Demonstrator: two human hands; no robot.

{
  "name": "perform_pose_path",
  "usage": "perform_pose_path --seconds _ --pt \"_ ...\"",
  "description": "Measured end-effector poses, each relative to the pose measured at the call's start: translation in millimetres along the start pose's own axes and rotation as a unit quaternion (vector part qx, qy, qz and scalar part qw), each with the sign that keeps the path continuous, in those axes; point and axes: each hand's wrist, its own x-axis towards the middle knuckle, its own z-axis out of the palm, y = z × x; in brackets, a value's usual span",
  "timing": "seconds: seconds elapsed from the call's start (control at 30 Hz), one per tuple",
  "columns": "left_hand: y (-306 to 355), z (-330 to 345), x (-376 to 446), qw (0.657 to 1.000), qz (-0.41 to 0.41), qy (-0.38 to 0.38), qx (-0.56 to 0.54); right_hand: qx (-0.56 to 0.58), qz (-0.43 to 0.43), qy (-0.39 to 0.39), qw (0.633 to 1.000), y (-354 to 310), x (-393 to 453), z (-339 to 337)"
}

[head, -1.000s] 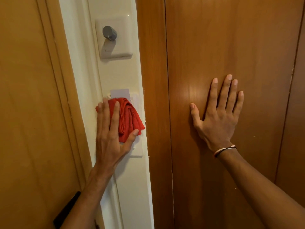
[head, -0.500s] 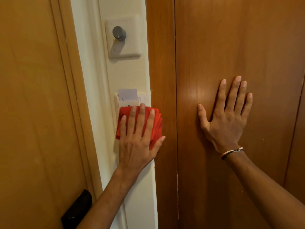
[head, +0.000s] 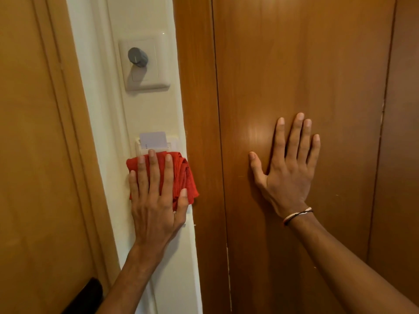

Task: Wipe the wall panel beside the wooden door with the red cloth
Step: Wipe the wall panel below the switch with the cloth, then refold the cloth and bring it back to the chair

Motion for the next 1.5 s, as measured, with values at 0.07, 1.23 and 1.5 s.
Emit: perform_pose_path --seconds 0.07,1.23,1.5 --pt "1 -5 0 1.0 0.017 -0.013 -0.003 -0.001 -0.004 -0.007 1.0 0 1 -3" --pt "74 -77 27 0.783 -0.159 -0.186 -0.572 0.55 0.26 -0.277 0.743 -7 -15 -125" --pt "228 -45 -13 0.647 -0.147 -0.293 -0.688 0.47 0.303 -0.313 0.768 155 -46 -171"
